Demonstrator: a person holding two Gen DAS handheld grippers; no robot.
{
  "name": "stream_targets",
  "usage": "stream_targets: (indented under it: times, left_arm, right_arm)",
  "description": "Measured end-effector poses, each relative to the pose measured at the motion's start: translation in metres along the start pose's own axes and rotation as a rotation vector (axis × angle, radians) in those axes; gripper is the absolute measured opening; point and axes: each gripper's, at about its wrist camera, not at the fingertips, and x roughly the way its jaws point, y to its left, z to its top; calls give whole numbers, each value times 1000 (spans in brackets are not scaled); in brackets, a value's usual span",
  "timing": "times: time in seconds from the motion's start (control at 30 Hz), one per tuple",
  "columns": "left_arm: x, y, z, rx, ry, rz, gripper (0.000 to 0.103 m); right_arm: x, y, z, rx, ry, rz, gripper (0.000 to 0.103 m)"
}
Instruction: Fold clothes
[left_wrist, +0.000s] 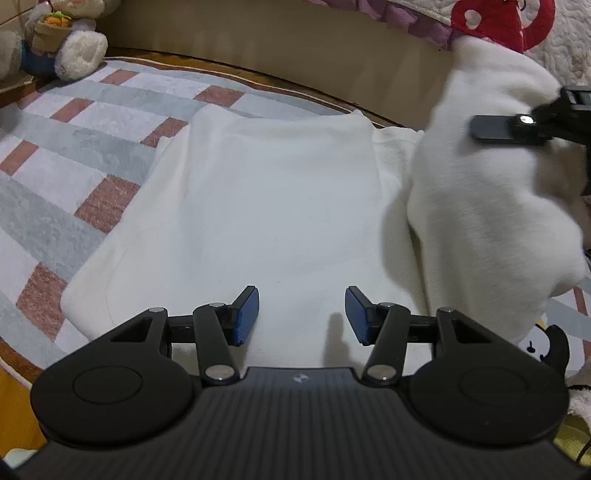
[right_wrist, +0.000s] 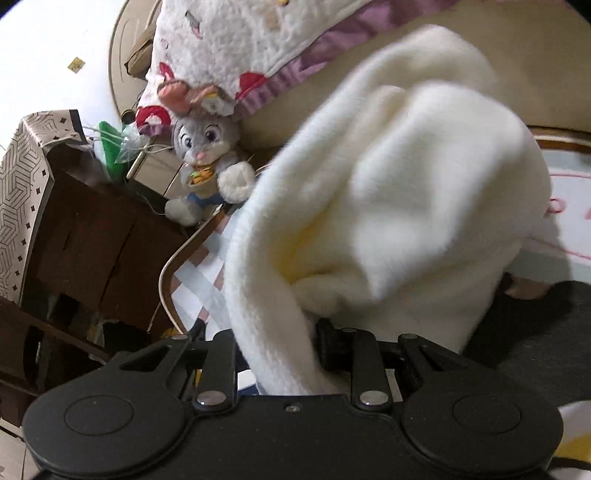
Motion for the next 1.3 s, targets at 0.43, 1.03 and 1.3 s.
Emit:
stream_targets:
  times: [0.43, 1.03, 1.3]
  left_arm:
    - [-2, 12, -1, 10, -20, 31, 51]
    - [3, 72, -11, -98, -64, 104, 51]
    - [-33, 74, 3, -162, -188, 33, 51]
  right_arm:
    - [26, 2, -4, 28, 44, 57, 28]
    - [147, 31, -19, -99, 179, 23, 31]
    - [123, 34, 21, 37, 178, 313, 55]
